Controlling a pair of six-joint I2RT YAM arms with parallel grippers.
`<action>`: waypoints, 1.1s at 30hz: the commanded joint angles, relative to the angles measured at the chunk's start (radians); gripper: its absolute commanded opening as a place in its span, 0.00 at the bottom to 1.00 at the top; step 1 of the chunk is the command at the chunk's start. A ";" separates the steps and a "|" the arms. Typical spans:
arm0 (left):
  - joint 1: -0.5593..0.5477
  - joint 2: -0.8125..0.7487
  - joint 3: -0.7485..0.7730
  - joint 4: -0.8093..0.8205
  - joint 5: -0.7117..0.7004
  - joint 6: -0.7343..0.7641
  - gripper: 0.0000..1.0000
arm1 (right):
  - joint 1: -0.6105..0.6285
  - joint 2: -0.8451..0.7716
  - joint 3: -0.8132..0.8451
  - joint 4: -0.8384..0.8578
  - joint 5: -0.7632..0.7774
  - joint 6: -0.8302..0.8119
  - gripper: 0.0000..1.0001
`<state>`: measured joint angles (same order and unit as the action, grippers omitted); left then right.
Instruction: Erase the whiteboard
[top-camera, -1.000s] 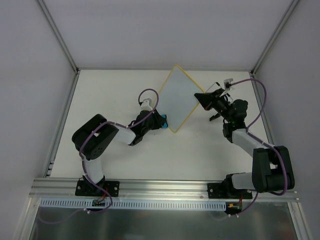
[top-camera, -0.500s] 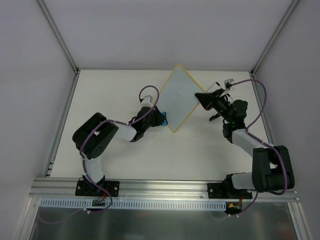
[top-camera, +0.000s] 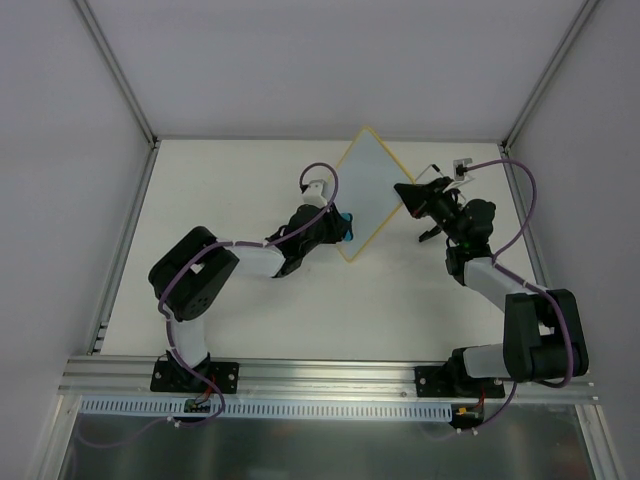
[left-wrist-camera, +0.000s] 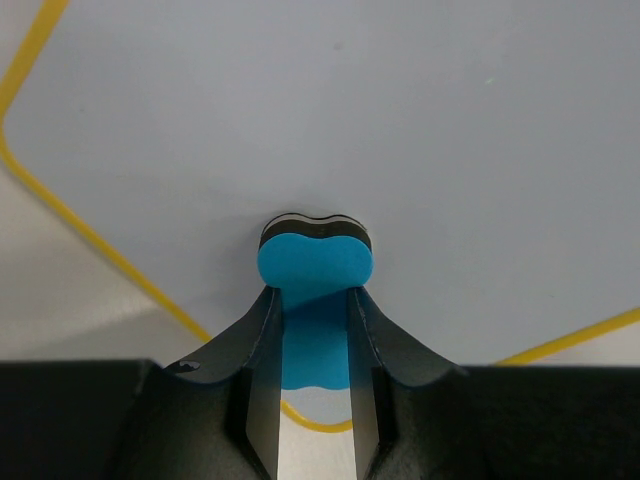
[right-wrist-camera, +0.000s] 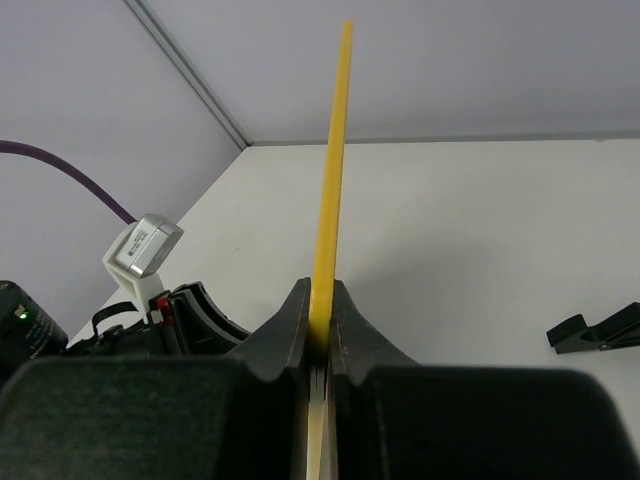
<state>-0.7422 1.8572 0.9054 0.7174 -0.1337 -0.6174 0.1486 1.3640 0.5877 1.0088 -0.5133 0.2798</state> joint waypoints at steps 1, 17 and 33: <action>-0.086 0.000 0.113 0.079 0.141 0.053 0.00 | 0.063 0.047 -0.055 -0.145 -0.258 -0.011 0.00; -0.155 -0.027 0.274 -0.114 0.286 0.308 0.00 | 0.060 0.046 -0.054 -0.193 -0.252 -0.048 0.00; 0.033 -0.027 0.245 -0.269 0.052 0.205 0.00 | 0.055 0.015 -0.066 -0.208 -0.268 -0.065 0.00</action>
<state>-0.7921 1.8172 1.1683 0.5137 -0.0113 -0.3790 0.1379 1.3720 0.5728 0.9302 -0.5228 0.3408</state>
